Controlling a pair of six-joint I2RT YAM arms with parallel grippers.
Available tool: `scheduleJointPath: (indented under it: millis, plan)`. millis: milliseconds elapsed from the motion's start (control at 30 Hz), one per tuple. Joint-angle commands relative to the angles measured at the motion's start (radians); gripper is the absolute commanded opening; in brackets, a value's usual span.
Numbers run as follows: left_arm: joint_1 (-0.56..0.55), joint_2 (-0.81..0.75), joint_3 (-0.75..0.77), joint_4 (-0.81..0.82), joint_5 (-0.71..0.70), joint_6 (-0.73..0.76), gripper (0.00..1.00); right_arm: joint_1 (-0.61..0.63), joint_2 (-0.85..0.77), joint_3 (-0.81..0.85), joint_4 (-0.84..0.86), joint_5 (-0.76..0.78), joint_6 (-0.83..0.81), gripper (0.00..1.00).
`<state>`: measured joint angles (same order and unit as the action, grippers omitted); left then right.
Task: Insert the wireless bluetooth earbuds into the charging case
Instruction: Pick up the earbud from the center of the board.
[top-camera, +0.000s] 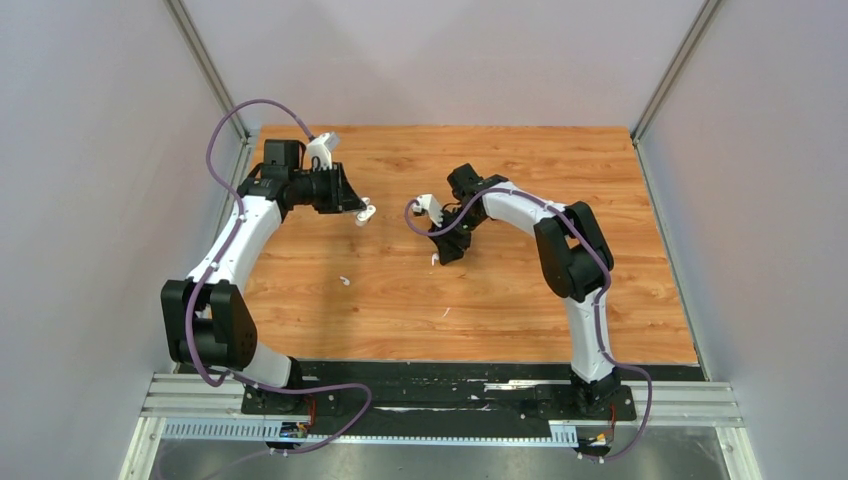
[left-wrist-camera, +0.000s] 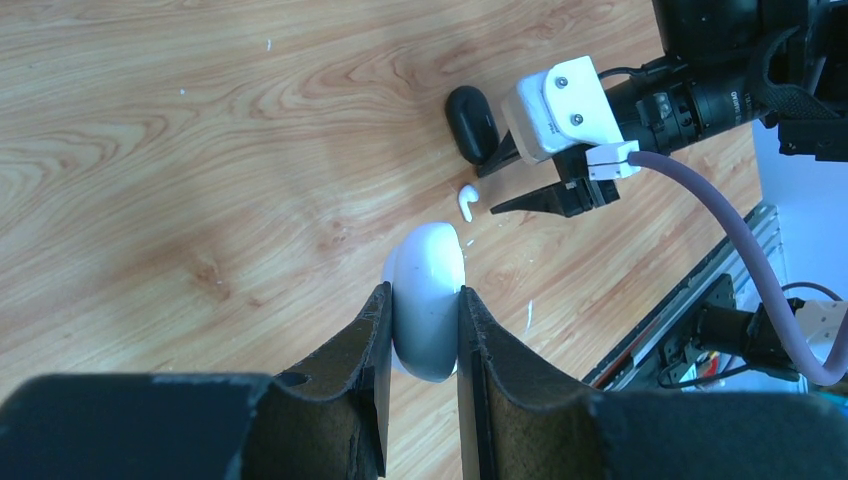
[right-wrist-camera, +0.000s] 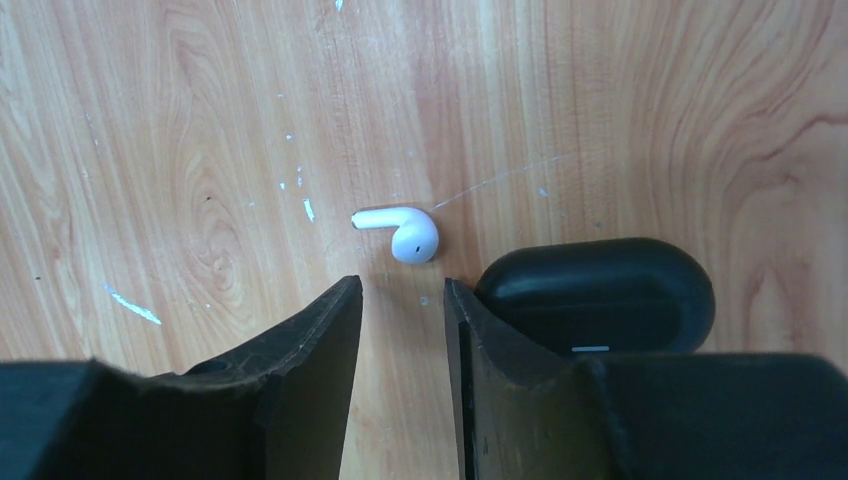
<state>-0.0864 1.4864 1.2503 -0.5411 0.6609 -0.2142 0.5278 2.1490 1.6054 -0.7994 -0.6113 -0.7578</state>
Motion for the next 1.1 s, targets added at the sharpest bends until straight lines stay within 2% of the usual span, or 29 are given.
scheduleJointPath:
  millis: [0, 333, 633, 900, 1067]
  plan:
    - [0.002, -0.047, -0.011, 0.031, 0.012, 0.001, 0.00, 0.008, -0.013, 0.009, 0.070, -0.024, -0.073, 0.39]
    - [0.001, -0.055, -0.020, 0.032, 0.015, -0.002, 0.00, 0.039, -0.036, -0.055, 0.115, -0.031, -0.185, 0.38]
    - [0.002, -0.059, -0.028, 0.032, 0.015, -0.004, 0.00, 0.057, -0.033, -0.065, 0.117, -0.028, -0.187, 0.30]
    - [0.002, -0.056, -0.028, 0.037, 0.016, -0.008, 0.00, 0.057, -0.055, -0.106, 0.116, 0.006, -0.199, 0.31]
    - [0.002, -0.055, -0.029, 0.041, 0.016, -0.008, 0.00, 0.057, -0.058, -0.114, 0.131, 0.014, -0.196, 0.24]
